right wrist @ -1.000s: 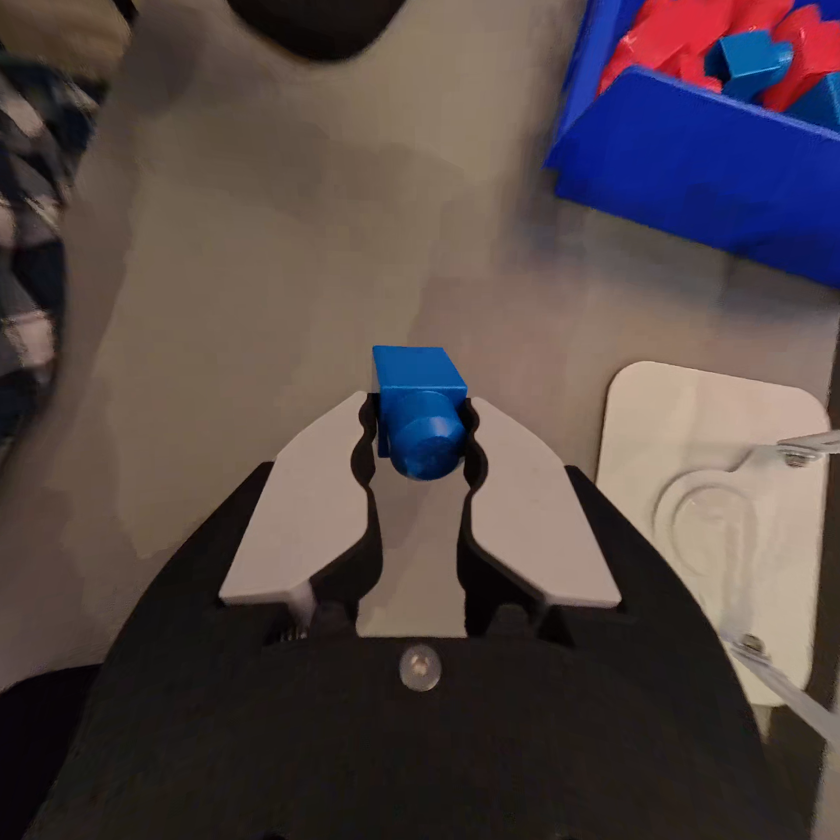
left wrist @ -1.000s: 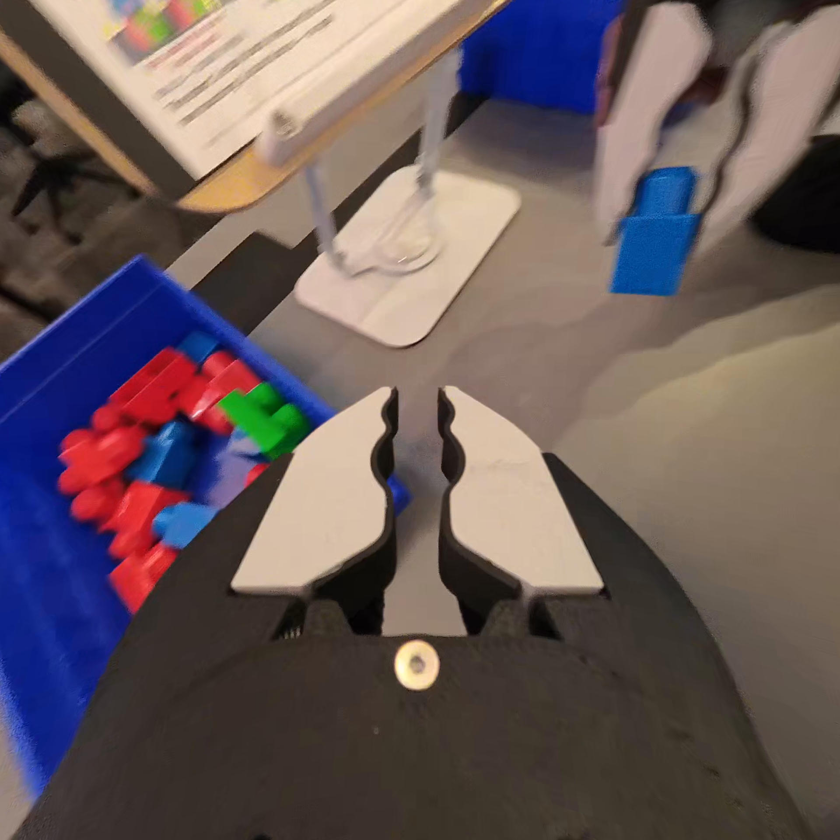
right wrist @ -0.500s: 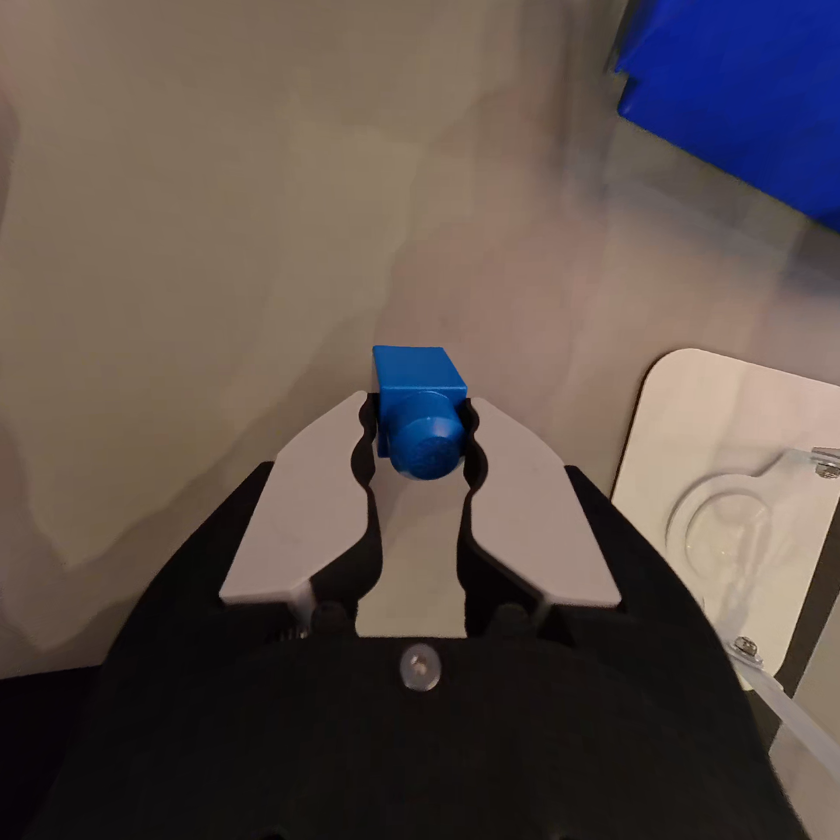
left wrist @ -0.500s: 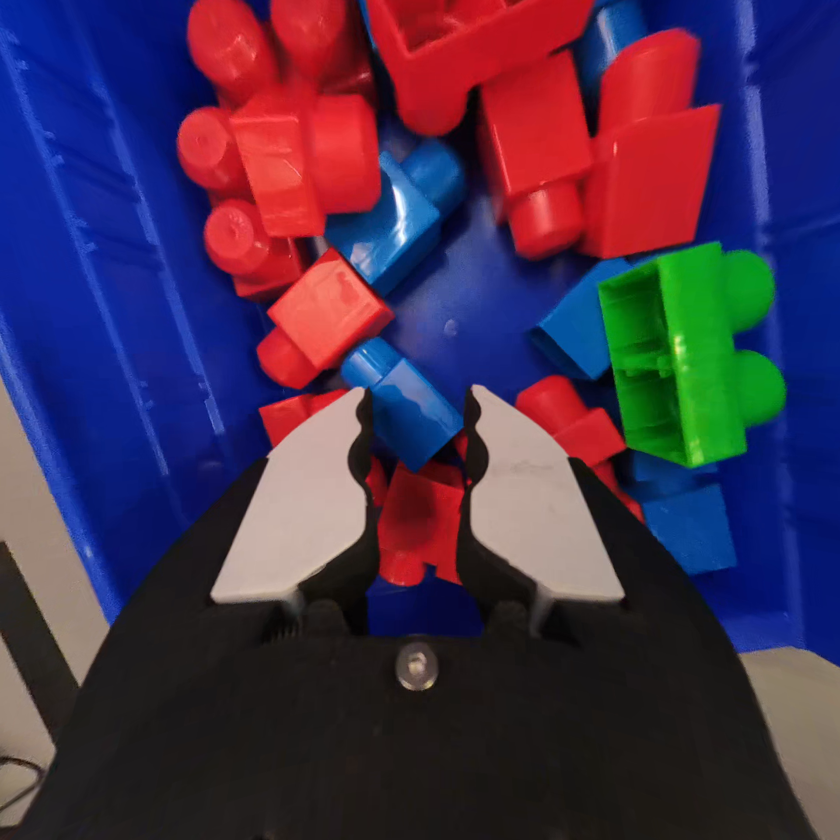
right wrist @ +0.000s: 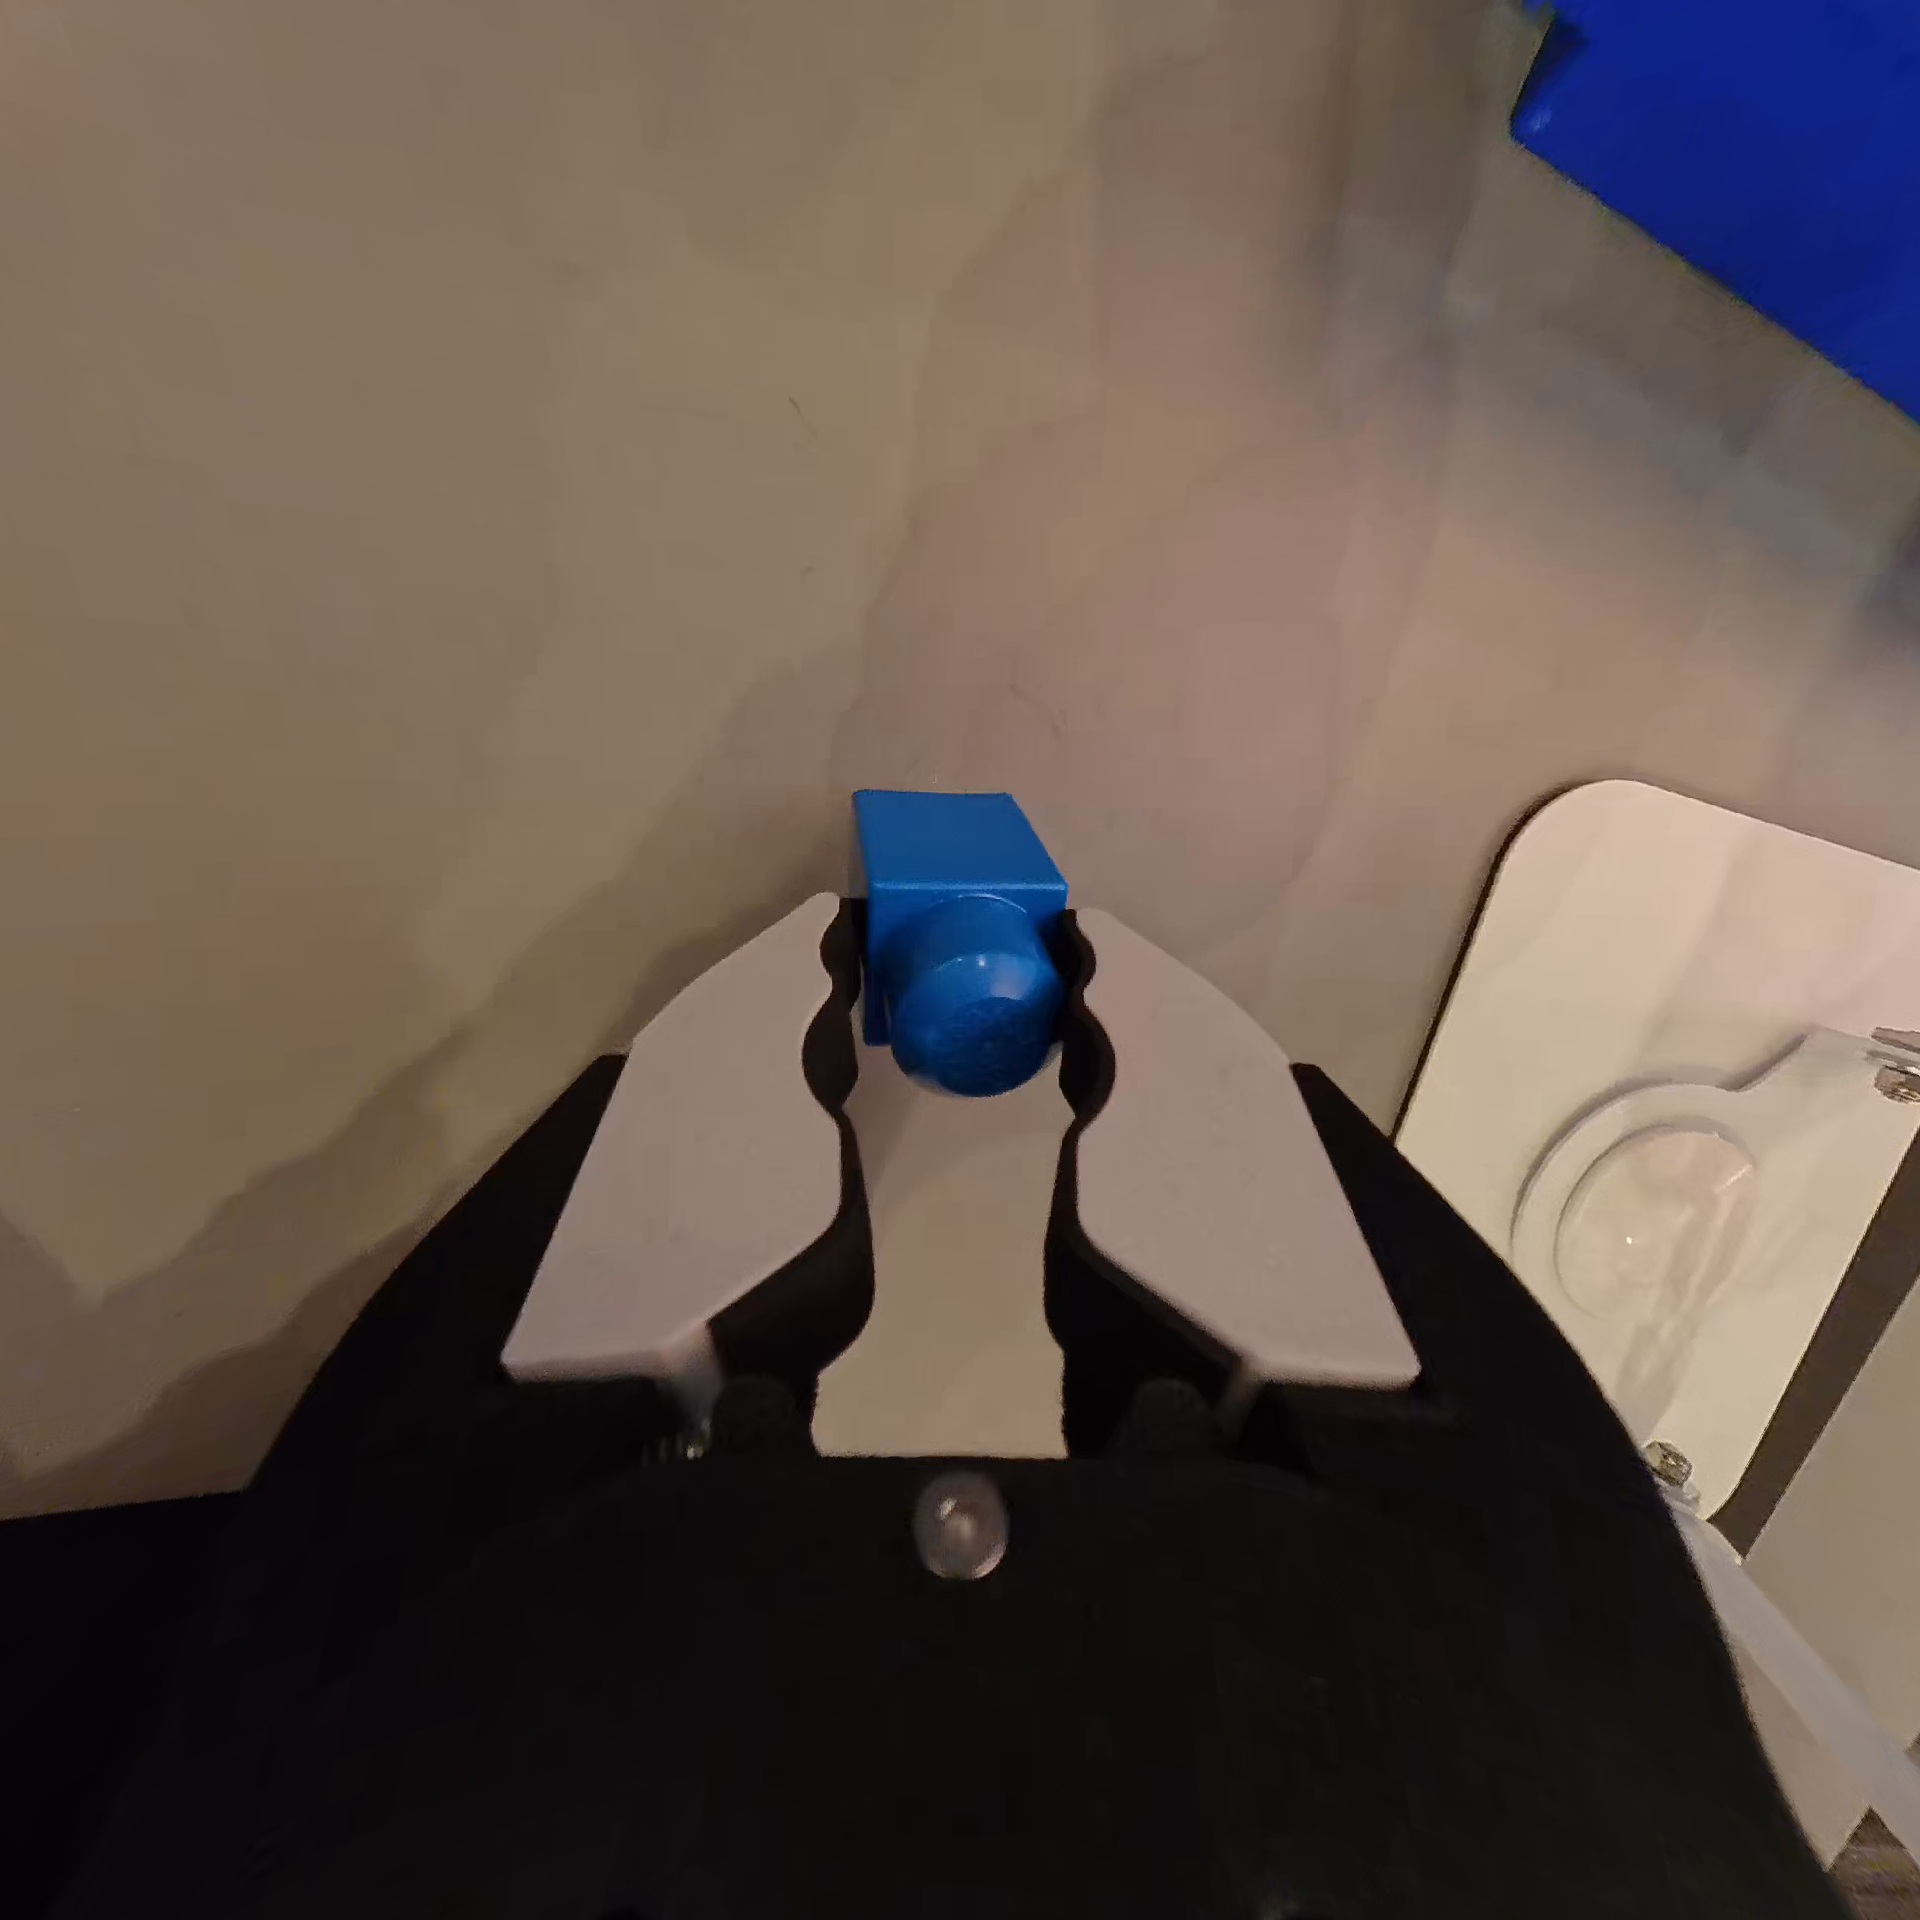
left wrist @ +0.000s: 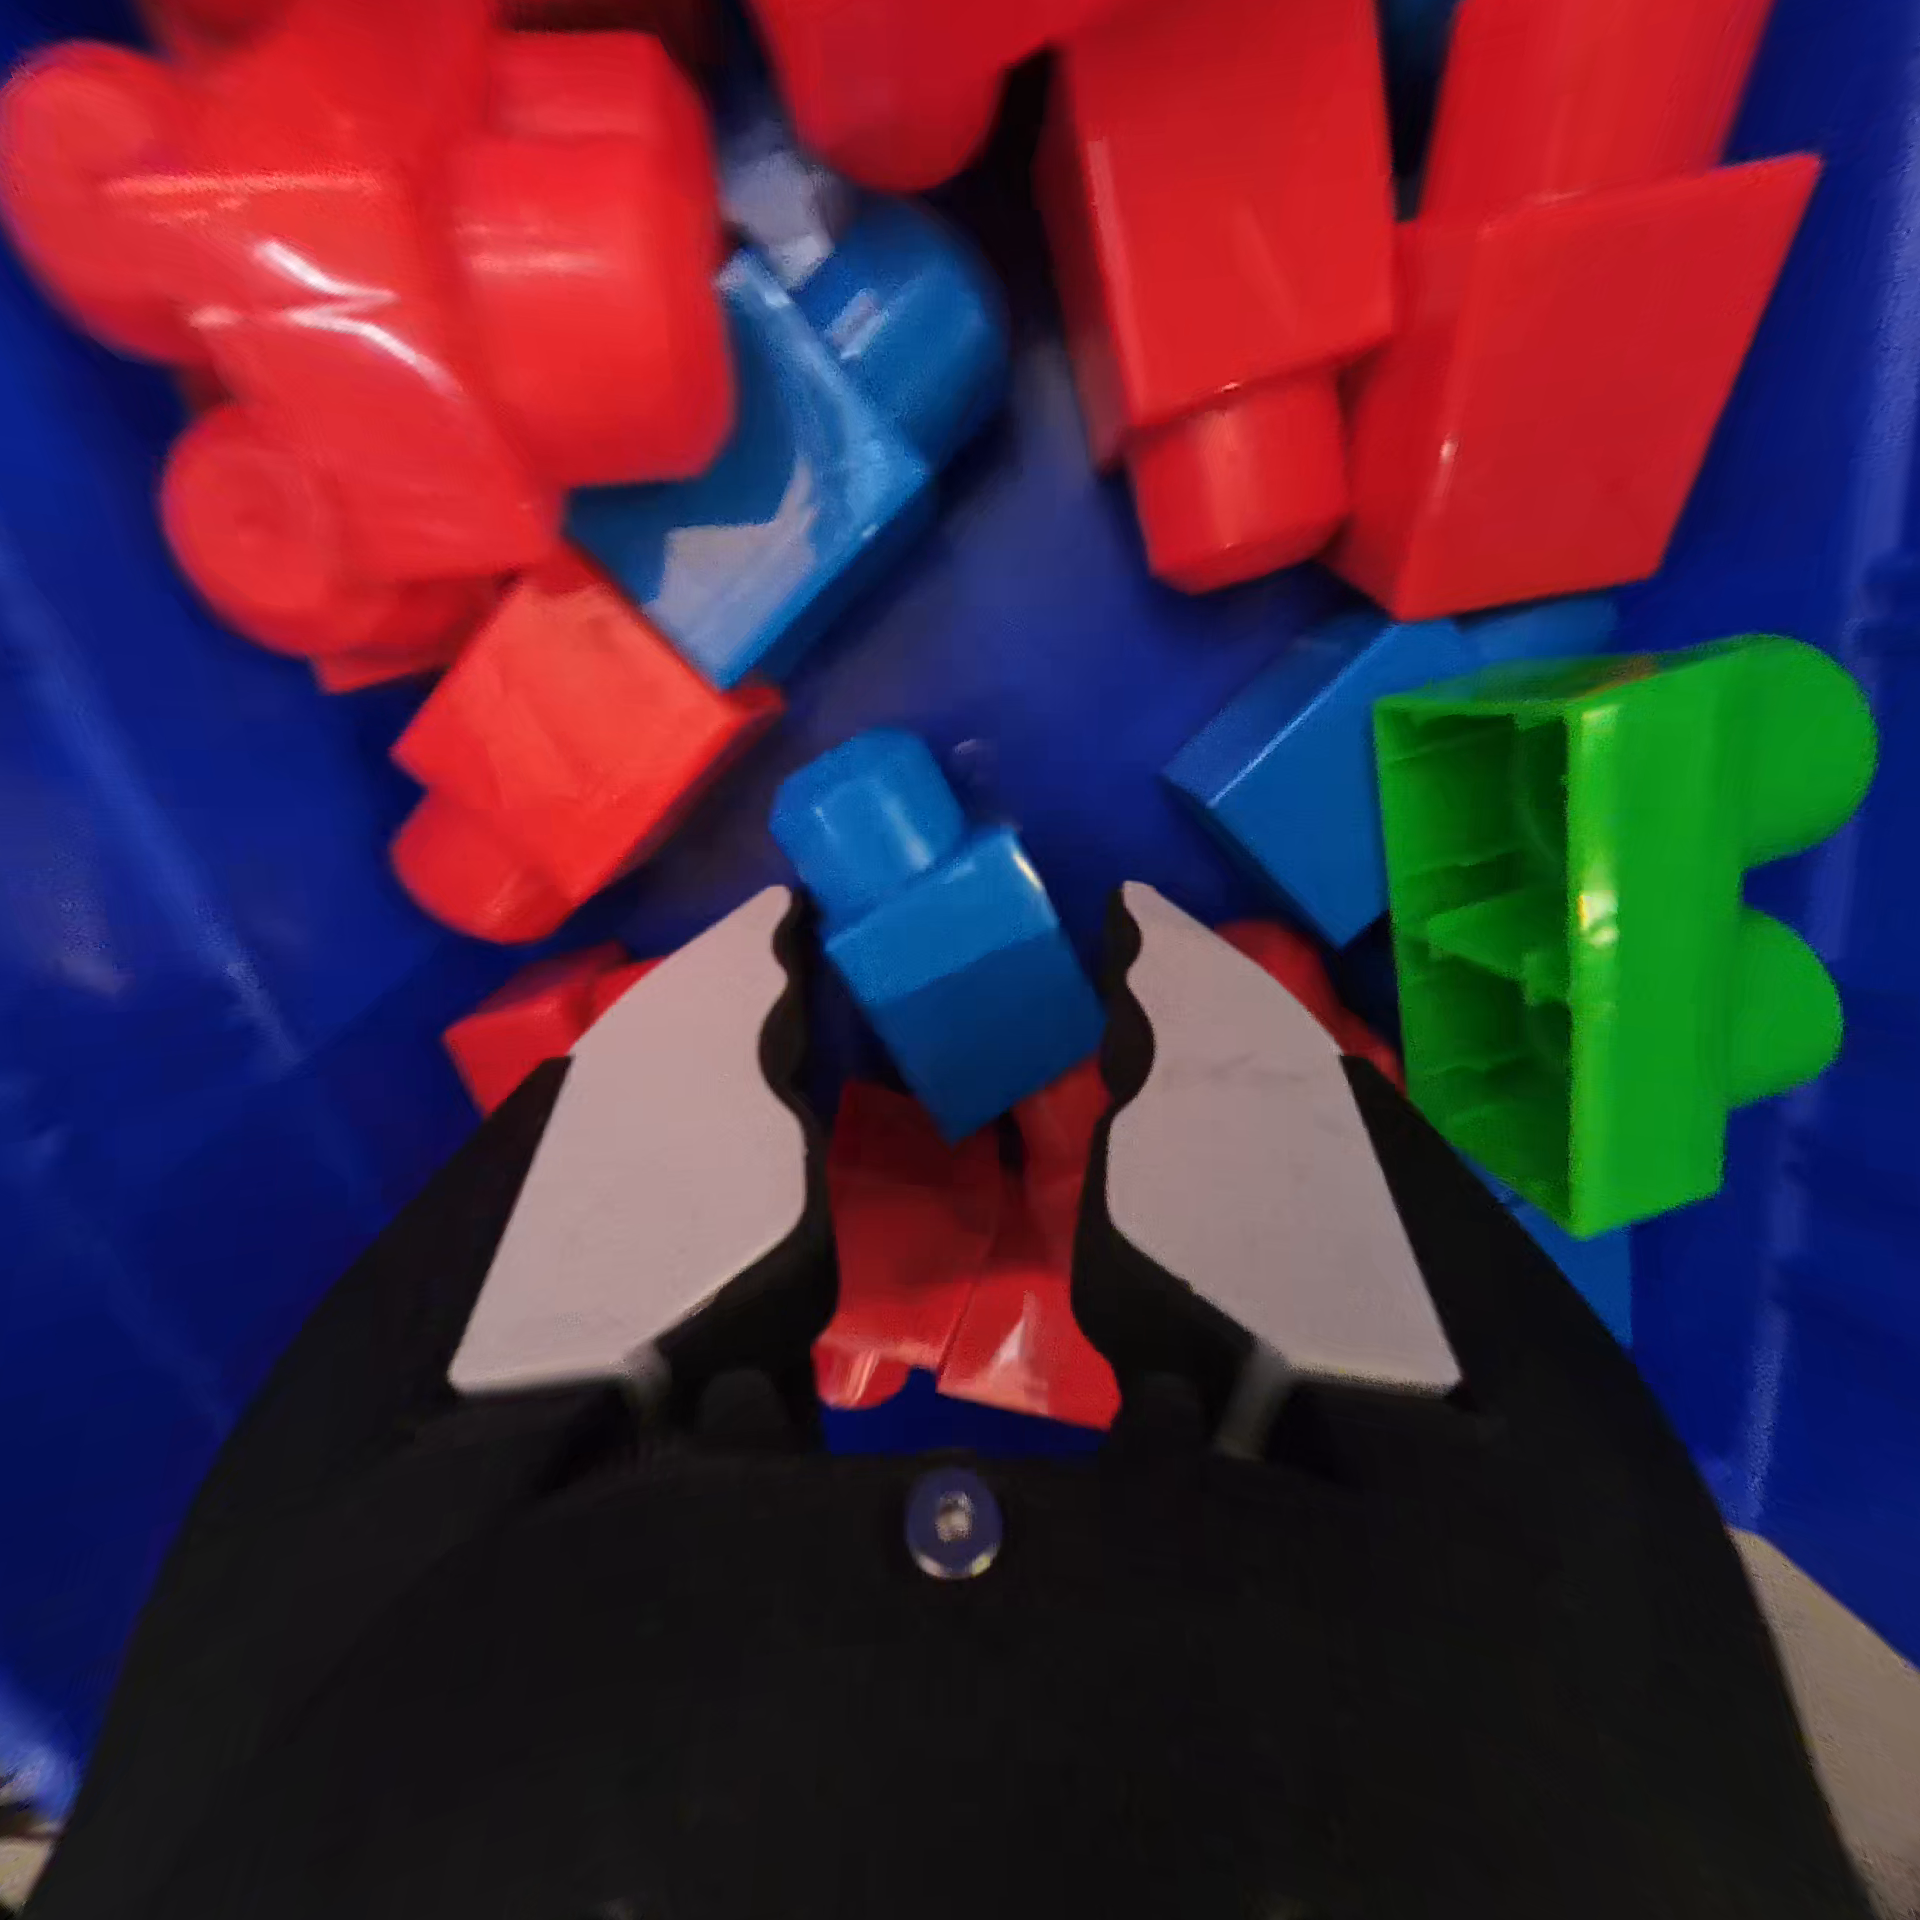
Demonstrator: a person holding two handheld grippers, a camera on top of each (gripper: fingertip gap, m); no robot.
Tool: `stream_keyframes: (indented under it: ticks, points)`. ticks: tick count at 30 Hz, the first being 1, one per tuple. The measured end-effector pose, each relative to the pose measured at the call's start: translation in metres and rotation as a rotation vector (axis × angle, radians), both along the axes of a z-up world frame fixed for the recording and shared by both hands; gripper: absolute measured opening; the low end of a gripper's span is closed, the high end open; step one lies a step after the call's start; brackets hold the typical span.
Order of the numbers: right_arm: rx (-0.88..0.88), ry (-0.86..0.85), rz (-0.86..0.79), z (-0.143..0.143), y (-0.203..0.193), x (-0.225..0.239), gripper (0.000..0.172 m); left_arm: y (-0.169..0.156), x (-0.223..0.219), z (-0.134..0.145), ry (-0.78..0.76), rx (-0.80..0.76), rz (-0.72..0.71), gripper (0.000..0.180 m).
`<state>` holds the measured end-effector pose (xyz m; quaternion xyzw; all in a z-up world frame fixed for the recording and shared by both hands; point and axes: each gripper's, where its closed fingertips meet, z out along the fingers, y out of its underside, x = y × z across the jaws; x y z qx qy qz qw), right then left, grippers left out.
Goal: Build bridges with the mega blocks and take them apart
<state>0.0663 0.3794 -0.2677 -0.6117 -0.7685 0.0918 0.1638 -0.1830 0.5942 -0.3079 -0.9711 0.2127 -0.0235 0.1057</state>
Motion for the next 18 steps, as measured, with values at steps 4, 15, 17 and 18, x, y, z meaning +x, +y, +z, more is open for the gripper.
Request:
stream_keyframes:
  ticks: [4,15,17,18]
  points:
    - [-0.008,-0.027,-0.007,-0.002,0.002,0.004,0.036,0.011,0.003,0.001,0.029,0.049,-0.024,0.043]
    - [-0.291,0.15,0.062,0.013,-0.018,-0.024,0.036,-0.016,0.01,0.069,-0.013,0.348,-0.162,0.041]
    - [-0.368,0.241,0.072,0.016,-0.021,-0.029,0.036,-0.029,0.014,0.086,-0.064,0.4,-0.173,0.041]
    - [-0.395,0.268,0.064,0.014,-0.021,-0.029,0.036,-0.036,0.019,0.093,-0.093,0.423,-0.194,0.041]
